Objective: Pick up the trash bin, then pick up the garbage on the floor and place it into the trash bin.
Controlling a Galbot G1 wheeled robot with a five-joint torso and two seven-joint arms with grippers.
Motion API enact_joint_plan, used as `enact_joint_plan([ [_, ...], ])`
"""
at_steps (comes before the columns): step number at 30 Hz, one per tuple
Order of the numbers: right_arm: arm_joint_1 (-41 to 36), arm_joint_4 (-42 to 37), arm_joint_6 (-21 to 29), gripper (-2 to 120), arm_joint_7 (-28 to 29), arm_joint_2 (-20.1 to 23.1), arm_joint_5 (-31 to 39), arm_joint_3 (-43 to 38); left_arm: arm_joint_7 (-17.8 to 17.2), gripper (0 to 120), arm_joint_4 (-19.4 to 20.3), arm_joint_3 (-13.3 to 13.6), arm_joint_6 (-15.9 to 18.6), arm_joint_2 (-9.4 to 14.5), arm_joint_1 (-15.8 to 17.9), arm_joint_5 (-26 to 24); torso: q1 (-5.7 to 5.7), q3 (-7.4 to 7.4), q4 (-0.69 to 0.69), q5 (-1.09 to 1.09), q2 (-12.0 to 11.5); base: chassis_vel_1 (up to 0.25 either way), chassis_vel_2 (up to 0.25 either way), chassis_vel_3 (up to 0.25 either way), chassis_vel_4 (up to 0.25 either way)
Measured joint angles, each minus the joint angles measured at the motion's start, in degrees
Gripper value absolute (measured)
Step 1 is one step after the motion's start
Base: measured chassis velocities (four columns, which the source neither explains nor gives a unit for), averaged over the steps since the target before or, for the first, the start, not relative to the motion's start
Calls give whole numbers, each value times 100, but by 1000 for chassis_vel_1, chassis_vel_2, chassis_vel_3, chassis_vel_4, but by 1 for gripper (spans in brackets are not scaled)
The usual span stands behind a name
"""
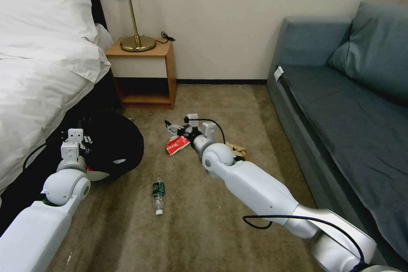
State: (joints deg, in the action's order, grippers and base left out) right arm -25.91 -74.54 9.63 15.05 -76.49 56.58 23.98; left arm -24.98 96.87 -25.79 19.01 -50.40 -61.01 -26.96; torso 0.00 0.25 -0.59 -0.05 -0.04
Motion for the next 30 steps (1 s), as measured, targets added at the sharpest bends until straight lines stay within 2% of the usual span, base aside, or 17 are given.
enact_joint_plan([
  [2,-119,41,284,100,189,2,182,-38,-35,6,66,-3,38,-46,-1,3,0,0,-1,-2,0,0,0,0,0],
  [8,-378,70,536,100,250,-16,366,285,-54,6,140,-58,54,-62,-44,17,0,0,-2,-1,0,0,0,0,0],
  [16,-719,215,594,100,331,-261,398,714,-38,6,171,-221,-1,-206,-241,153,0,0,1,-1,0,0,0,0,0],
  [22,-886,387,584,100,307,-412,339,954,-30,6,189,-229,-33,-314,-294,211,0,0,-1,-2,0,0,0,0,0],
  [30,-981,757,508,100,82,-644,267,1183,-23,6,176,-232,-58,-326,-293,218,0,0,0,-2,0,0,0,0,0],
])
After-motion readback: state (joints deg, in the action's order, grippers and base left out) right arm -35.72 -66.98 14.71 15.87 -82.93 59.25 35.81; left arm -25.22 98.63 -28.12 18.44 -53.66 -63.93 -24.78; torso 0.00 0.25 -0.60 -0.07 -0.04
